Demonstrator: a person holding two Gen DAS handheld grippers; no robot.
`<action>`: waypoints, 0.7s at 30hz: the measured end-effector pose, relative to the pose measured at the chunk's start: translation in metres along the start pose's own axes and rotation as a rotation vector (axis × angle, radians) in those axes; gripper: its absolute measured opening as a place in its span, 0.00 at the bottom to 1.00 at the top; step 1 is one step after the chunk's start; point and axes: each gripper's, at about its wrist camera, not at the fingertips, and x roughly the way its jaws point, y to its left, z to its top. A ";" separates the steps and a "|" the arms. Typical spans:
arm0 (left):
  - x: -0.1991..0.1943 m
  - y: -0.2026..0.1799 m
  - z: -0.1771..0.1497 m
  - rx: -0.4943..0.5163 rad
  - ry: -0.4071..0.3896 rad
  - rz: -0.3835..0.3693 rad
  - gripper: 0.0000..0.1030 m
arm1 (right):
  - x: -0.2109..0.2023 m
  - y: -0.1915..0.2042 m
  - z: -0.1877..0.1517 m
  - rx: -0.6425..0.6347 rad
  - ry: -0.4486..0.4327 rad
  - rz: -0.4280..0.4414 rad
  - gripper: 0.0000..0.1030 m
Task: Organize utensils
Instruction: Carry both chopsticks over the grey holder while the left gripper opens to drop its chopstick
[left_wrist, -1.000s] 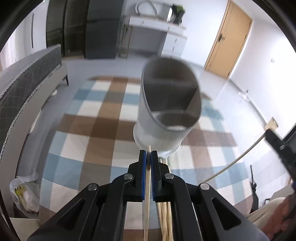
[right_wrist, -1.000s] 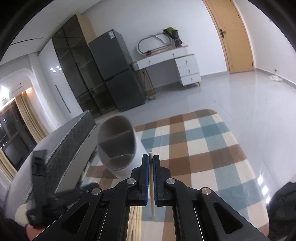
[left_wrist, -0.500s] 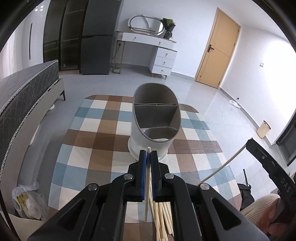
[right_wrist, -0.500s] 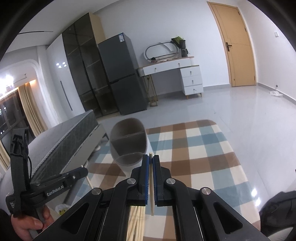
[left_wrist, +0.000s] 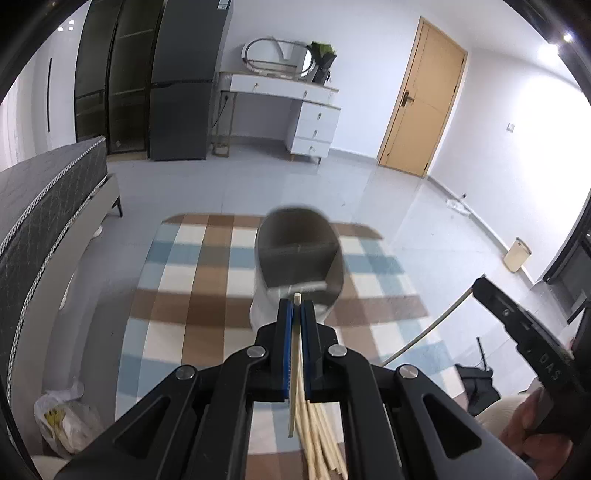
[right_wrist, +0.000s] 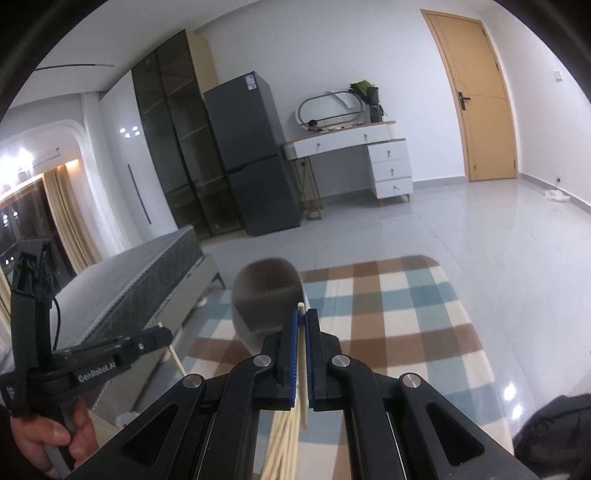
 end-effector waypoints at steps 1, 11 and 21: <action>-0.003 -0.001 0.010 -0.002 -0.013 -0.006 0.00 | 0.001 0.001 0.009 -0.002 -0.007 0.009 0.03; -0.014 -0.011 0.097 -0.003 -0.129 -0.046 0.00 | 0.024 0.013 0.095 -0.041 -0.043 0.085 0.03; 0.018 0.003 0.138 0.007 -0.211 -0.049 0.00 | 0.082 0.041 0.142 -0.166 -0.065 0.114 0.03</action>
